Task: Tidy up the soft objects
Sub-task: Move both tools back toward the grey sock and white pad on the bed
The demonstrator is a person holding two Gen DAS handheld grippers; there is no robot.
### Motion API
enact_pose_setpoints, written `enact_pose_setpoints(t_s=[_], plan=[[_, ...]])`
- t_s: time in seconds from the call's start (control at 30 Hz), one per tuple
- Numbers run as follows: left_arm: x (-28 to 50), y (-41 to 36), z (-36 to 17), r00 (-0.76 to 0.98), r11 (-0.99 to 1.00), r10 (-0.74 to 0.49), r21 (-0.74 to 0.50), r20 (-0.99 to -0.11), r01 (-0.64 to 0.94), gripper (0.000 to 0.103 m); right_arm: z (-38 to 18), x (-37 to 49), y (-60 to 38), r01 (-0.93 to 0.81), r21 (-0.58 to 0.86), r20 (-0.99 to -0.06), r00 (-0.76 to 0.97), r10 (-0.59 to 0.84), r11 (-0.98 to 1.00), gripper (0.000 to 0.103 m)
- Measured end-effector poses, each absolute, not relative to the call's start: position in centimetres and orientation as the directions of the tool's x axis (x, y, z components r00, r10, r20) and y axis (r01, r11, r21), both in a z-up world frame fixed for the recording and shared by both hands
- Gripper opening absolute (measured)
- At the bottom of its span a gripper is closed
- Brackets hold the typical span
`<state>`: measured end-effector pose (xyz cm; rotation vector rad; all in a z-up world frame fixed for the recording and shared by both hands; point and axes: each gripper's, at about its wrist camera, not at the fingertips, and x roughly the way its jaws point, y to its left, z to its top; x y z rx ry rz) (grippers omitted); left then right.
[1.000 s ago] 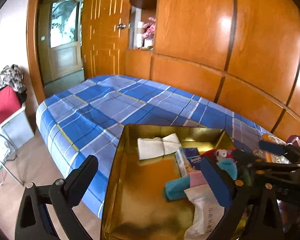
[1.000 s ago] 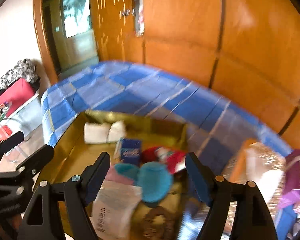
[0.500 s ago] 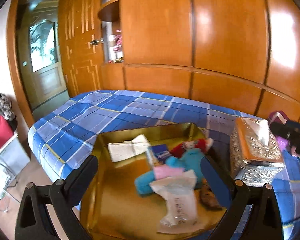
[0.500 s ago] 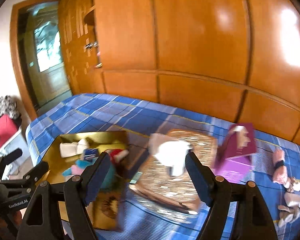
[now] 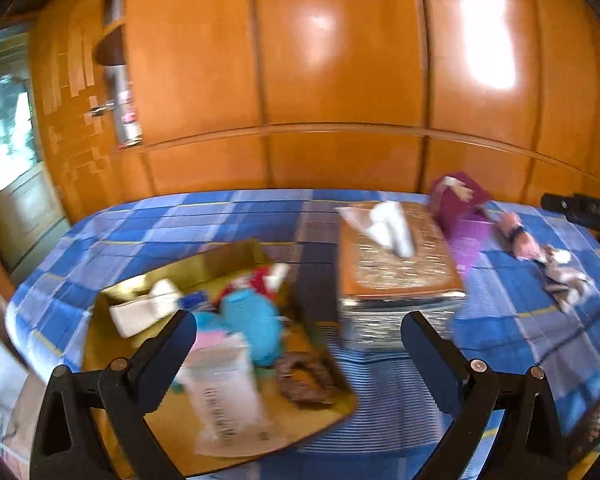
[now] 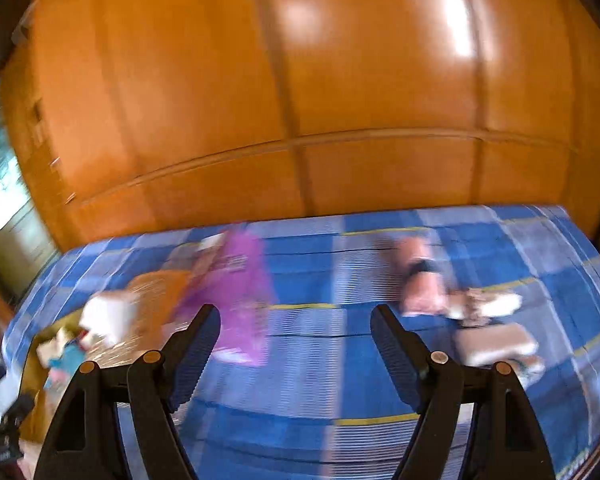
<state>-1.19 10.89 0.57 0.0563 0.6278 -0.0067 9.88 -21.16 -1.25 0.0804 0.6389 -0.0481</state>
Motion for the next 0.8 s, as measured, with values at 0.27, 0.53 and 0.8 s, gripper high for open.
enact_pose_setpoints(t_s=[0.27, 0.53, 0.8], plan=[[-0.2, 4.4, 1.3, 0.751, 0.962, -0.225, -0.019, -0.620, 0.273, 0.103, -1.1, 8.7, -36.6, 0.465, 0.223, -0.591, 0.763, -0.261, 0.857, 0.079], [3.1, -3.4, -0.1, 0.660, 0.906, -0.284, 0.030, -0.696, 0.422, 0.101, -4.0, 6.7, -44.1, 0.575, 0.426, -0.605, 0.755, -0.253, 0.698, 0.079], [6.5, -11.2, -2.9, 0.542, 0.838, -0.334, 0.021, -0.771, 0.545, 0.091, -4.0, 5.3, -45.3, 0.540, 0.555, -0.560, 0.805, -0.196, 0.633, 0.079]])
